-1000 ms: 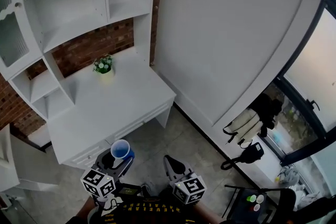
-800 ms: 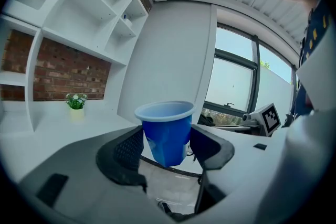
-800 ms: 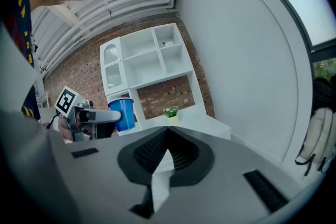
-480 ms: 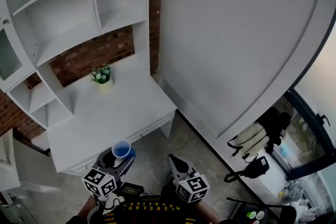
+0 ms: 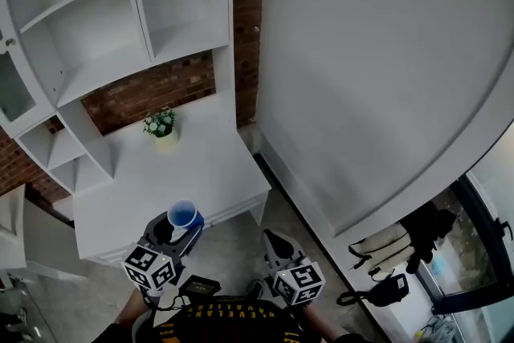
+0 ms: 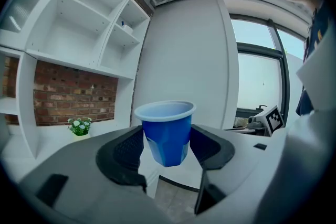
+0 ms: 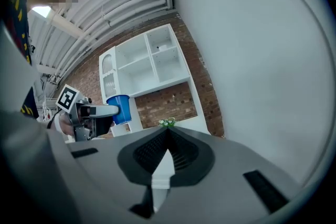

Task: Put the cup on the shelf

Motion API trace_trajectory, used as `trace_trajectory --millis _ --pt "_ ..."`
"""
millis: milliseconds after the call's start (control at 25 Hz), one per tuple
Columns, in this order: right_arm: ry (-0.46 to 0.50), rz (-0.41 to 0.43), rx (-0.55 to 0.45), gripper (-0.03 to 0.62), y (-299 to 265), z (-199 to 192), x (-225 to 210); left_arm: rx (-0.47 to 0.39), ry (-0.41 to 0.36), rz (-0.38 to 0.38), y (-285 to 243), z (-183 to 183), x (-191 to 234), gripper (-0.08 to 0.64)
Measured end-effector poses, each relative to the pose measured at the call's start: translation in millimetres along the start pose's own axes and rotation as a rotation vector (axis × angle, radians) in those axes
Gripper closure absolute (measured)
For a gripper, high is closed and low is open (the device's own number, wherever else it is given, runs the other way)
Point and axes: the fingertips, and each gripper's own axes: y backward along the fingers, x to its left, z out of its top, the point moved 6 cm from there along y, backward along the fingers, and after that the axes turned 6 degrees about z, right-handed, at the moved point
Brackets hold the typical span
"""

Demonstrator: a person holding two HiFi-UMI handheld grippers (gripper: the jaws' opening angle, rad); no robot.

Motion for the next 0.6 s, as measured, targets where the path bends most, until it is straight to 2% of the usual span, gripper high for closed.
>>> trace_trajectory --millis 320,600 --pt "0.005 0.094 0.005 0.6 -13.9 17.0 -30.0 -0.038 -0.005 0.126 -14.6 22.5 7.7 0.282" --pt "-0.021 0.124 0.029 0.6 -35.5 13.7 -52.2 -0.017 0.006 0.156 -34.7 23.7 17.6 0.282"
